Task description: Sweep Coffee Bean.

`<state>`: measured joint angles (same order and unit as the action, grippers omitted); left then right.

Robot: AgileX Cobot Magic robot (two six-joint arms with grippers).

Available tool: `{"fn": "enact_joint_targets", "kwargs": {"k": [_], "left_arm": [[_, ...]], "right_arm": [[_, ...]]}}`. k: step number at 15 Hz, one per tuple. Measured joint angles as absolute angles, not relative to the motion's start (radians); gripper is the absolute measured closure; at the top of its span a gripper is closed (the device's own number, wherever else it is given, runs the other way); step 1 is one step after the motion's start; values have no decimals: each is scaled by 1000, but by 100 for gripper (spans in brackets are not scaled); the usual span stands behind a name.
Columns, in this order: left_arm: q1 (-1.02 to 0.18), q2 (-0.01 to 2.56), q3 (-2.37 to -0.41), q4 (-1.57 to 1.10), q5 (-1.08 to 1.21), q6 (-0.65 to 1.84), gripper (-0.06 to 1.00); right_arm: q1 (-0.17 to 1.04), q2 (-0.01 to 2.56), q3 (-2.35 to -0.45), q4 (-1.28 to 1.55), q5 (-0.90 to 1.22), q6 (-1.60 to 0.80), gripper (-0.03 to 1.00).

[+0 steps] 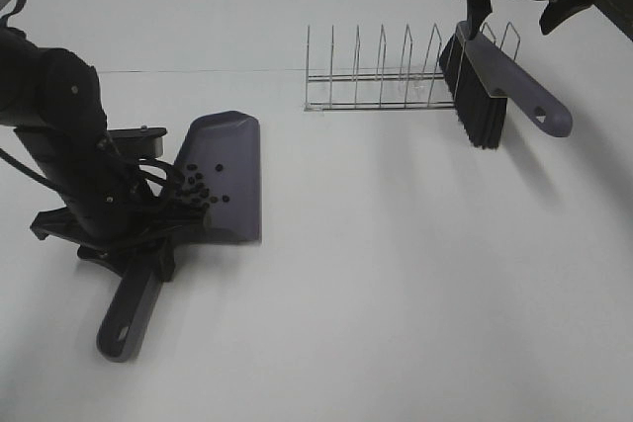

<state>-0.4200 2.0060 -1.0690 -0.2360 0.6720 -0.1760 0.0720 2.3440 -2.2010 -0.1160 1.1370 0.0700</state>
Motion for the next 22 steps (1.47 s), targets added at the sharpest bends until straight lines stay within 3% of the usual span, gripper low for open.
{"fn": "enact_joint_targets", "kwargs": {"k": [2,4,10,13,22], "left_arm": [[-420,2006,-1073,-264,672,-176,34],[-420,1992,-1074,-266,675,-176,25],[-420,1688,-1074,-132,685,-176,23],[-420,1449,-1073,-44,821,-176,23],[-420,973,-1023,0,1131,-176,23]], "right_arm": [[72,2344,-2201,-115,1177,70,18],[72,2344,-2201,-115,1212,70,18],[72,2307,-2202,-63,1218,68,18],[72,2181,-2191,-40,1217,60,18],[72,1670,-1694,-40,1218,24,18]]}}
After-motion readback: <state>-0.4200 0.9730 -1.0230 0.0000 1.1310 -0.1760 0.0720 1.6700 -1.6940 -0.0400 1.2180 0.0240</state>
